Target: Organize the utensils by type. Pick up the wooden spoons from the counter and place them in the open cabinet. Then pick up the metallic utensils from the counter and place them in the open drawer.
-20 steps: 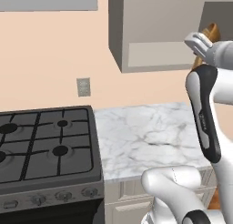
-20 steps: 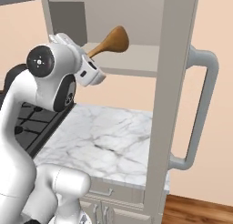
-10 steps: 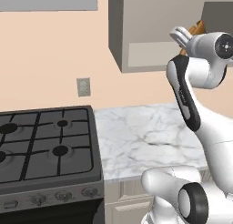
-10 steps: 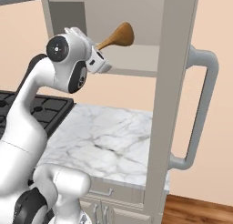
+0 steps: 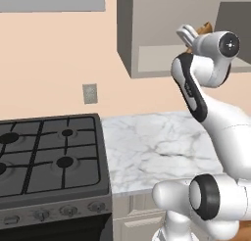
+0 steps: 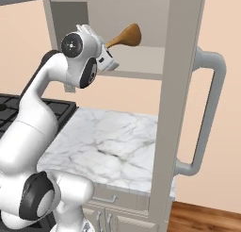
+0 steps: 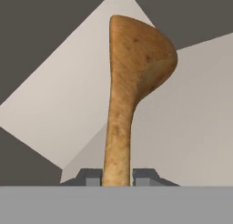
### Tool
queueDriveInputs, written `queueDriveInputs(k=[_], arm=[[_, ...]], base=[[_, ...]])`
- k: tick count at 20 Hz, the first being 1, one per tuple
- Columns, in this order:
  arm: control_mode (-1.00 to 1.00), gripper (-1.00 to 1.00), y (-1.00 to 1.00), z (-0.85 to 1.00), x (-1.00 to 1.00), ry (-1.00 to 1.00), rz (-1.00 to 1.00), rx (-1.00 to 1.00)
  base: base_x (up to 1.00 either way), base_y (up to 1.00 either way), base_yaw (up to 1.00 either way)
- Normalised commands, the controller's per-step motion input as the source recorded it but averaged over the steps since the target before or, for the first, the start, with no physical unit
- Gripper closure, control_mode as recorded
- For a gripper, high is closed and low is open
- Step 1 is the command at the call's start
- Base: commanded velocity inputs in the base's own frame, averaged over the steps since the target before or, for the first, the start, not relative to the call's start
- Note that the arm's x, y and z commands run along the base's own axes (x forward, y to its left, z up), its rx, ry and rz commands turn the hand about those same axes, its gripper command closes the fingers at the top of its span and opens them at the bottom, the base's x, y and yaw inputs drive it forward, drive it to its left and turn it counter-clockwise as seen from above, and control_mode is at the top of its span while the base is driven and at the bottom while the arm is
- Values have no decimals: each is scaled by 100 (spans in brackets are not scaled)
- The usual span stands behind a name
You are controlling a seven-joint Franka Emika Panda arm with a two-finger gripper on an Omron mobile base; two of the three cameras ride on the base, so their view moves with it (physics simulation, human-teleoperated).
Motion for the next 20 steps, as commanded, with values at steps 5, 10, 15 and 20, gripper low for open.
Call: queueDriveInputs(k=[5, 10, 15, 20], arm=[[-100, 100, 7, 0, 62, 0, 0, 0], [-100, 100, 17, -4, 51, 0, 0, 0], [-100, 100, 17, -20, 34, 0, 0, 0], [-100, 100, 4, -27, 15, 0, 3, 0]], base=[[0, 0, 0], [0, 0, 0], [0, 0, 0], [0, 0, 0]])
